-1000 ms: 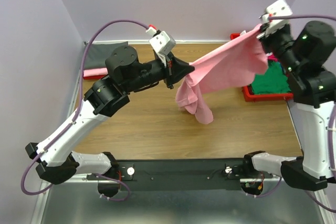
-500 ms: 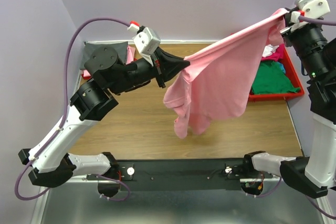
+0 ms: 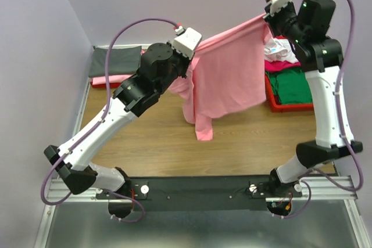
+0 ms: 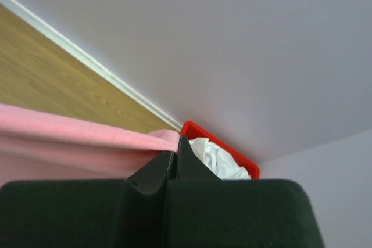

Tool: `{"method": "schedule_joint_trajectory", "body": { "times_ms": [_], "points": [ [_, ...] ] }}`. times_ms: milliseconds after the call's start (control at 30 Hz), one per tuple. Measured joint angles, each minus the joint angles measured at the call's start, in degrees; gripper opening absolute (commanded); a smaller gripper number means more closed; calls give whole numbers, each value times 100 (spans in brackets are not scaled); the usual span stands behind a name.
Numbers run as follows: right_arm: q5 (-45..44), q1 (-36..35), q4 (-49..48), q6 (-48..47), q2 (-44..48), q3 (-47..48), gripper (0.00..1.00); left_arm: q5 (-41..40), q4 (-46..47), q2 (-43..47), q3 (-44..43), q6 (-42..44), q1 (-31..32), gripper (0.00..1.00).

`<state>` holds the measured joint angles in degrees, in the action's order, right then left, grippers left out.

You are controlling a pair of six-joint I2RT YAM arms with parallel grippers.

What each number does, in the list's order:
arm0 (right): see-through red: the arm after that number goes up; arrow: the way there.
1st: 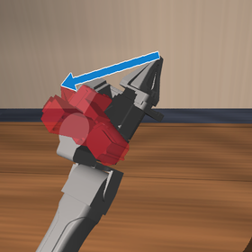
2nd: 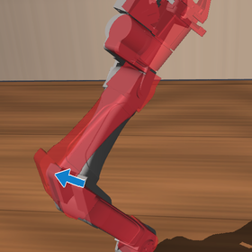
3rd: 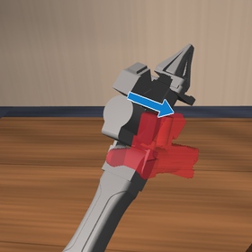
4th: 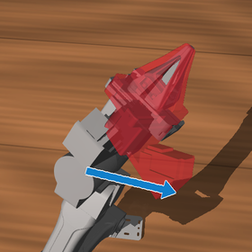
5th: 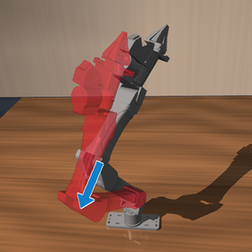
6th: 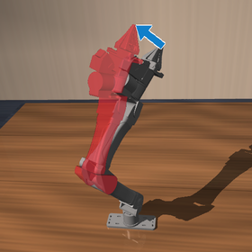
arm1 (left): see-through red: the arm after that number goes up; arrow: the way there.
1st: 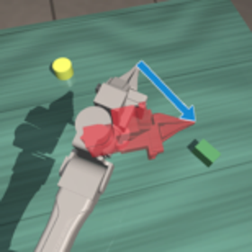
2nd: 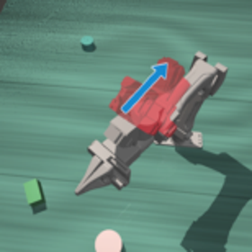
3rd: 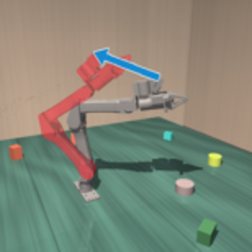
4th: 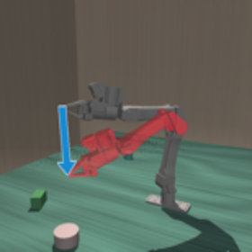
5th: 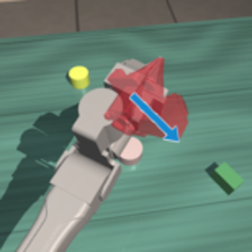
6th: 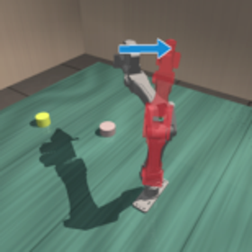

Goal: Fold and stack the t-shirts
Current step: Flatten the tshirt out

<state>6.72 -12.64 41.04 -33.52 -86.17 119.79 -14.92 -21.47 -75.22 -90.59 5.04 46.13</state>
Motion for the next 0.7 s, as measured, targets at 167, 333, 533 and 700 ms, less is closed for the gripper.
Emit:
{"method": "schedule_joint_trajectory", "body": {
  "times_ms": [167, 333, 533, 700],
  "points": [
    [-153, 0, 17, 44, -901, 1075, 1, -271, 177, -367, -507, 927, -129, 0],
    [-212, -44, -114, 35, -664, 1311, 0, -76, 780, 33, -761, 1523, -125, 0],
    [59, -118, -234, -63, 463, 575, 0, 990, 1043, 1099, -37, 1478, -96, 0],
    [267, -125, -219, -133, 1228, 352, 1, 2017, 1045, 1952, 503, 1126, -87, 0]
  ]
}}
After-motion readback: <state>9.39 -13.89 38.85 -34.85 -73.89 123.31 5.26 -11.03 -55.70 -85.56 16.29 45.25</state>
